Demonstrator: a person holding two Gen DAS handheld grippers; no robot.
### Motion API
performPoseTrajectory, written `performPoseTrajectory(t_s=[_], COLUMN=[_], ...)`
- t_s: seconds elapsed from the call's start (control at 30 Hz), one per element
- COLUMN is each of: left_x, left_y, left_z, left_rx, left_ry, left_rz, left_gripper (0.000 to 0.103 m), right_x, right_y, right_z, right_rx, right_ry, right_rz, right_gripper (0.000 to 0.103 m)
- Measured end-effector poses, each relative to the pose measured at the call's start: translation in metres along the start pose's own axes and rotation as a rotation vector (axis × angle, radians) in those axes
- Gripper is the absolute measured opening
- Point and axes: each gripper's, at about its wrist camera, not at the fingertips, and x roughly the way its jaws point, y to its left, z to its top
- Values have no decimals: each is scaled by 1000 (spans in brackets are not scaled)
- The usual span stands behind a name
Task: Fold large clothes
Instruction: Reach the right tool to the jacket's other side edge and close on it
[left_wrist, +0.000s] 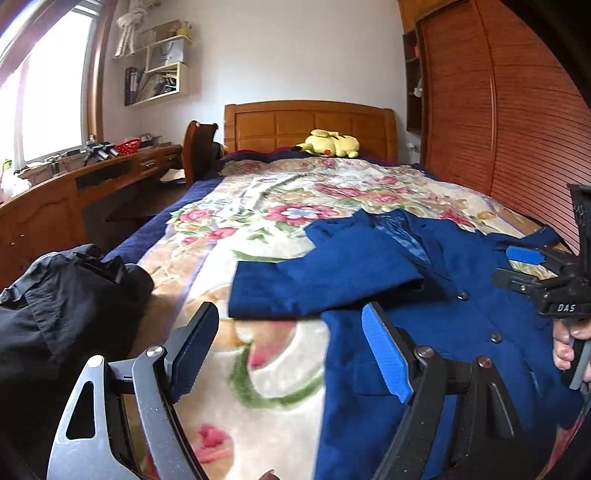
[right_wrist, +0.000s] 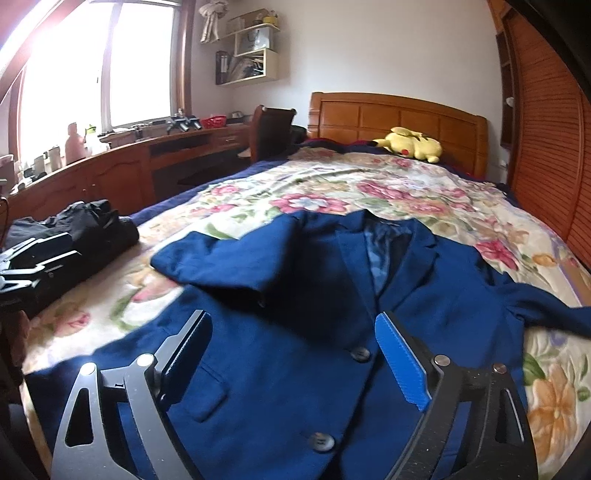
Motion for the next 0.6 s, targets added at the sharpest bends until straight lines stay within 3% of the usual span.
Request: performPoseTrajectory(t_s=[0.23,0.6], left_x=[5,7], left_y=[22,45], left_z=[-5,-17], left_rx=[-29,-15], left_ry=[16,36], left_rz=[23,53], left_gripper=[81,81], right_x=[49,168], right_y=[37,80], right_z=[26,44], right_rx=[-116,-232], right_ry=[73,256], right_rz=[51,90], right_gripper=[87,86])
